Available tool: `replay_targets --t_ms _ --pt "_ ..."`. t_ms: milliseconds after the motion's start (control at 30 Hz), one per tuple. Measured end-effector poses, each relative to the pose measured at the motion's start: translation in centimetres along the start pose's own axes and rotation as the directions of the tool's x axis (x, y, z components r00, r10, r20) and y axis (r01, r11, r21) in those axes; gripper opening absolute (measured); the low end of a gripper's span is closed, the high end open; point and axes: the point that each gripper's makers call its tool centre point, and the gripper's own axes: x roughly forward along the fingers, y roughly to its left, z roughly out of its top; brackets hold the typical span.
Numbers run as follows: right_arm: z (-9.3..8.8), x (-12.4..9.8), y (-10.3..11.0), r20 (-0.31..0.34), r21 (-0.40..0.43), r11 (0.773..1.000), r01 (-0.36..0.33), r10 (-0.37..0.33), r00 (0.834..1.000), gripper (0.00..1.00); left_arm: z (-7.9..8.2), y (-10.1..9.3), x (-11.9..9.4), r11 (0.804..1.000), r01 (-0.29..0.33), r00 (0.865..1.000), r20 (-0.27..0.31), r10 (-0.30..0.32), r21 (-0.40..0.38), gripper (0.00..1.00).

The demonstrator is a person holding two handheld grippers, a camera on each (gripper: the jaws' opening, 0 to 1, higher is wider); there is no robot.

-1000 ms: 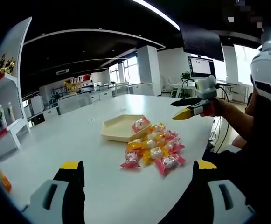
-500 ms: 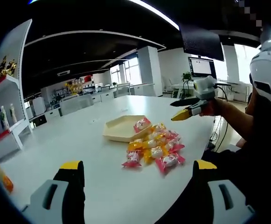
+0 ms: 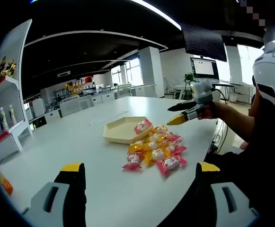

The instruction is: Pick up the marshmallows scattered on the table and place them into the bowl on the table

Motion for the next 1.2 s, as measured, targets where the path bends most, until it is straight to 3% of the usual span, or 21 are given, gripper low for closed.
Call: replay_targets --t_ms 567,1000,1200 --pt "-0.9 2.3 -0.5 -0.021 0.019 1.0 -0.019 0.02 1.0 0.71 0.1 0.4 0.6 1.0 -0.005 1.0 0.005 0.005 -0.003 0.95" --pt "-2.4 3.6 -0.7 -0.079 0.01 1.0 -0.028 0.029 0.996 0.62 -0.1 1.4 1.3 1.0 -0.012 1.0 -0.002 0.012 -0.016 0.94" --pt "-2.2 4.2 -1.2 -0.086 0.014 1.0 -0.021 0.022 0.996 0.52 0.1 1.5 1.6 1.0 -0.01 1.0 0.003 0.01 -0.018 0.94"
